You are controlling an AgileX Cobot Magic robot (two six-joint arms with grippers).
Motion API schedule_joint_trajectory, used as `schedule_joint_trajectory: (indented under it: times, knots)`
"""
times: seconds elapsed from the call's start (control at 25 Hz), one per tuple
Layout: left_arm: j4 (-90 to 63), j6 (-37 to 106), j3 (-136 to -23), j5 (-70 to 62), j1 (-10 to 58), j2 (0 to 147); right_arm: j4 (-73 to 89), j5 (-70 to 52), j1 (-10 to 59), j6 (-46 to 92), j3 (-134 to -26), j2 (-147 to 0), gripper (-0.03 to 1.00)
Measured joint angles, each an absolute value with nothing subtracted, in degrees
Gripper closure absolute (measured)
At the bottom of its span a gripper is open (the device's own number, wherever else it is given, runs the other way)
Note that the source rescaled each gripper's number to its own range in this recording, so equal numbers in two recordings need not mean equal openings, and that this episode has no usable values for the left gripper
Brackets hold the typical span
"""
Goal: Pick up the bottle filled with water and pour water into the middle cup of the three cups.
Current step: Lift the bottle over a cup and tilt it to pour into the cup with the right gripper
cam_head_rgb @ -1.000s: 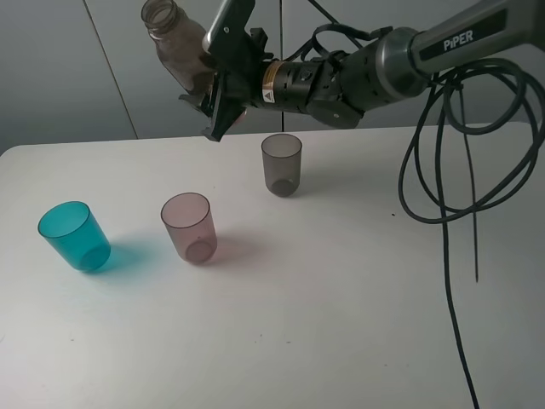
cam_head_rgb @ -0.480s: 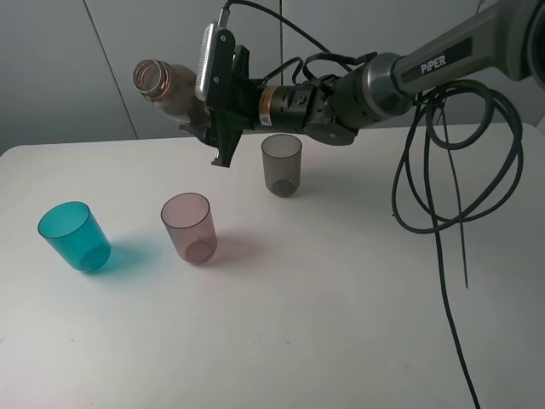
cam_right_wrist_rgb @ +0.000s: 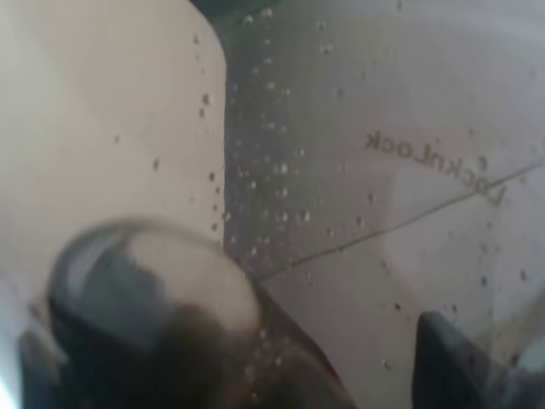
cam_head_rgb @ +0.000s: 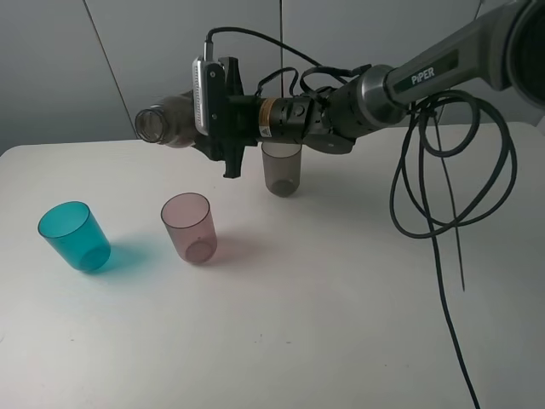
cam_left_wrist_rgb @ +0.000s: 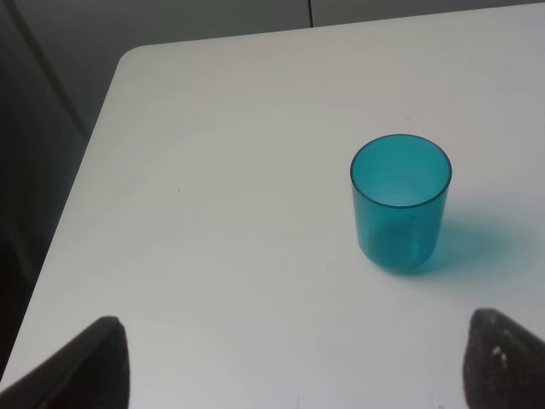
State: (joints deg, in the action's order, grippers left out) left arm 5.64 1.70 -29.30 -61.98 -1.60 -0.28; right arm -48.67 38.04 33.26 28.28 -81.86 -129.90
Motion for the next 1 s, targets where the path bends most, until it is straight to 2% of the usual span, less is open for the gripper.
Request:
schedule_joint_trajectory:
  times: [0.32,1.0]
  knots:
    - [5.6,1.7,-29.3,-62.0,-1.6,-0.3,-48.8,38.3,33.3,39.1,-81.9,-129.9,0.92]
    - [5.6,1.7,-29.3,-62.0,-1.6,-0.3,-47.0,38.7,33.3,43.2,-81.9,-133.2,0.92]
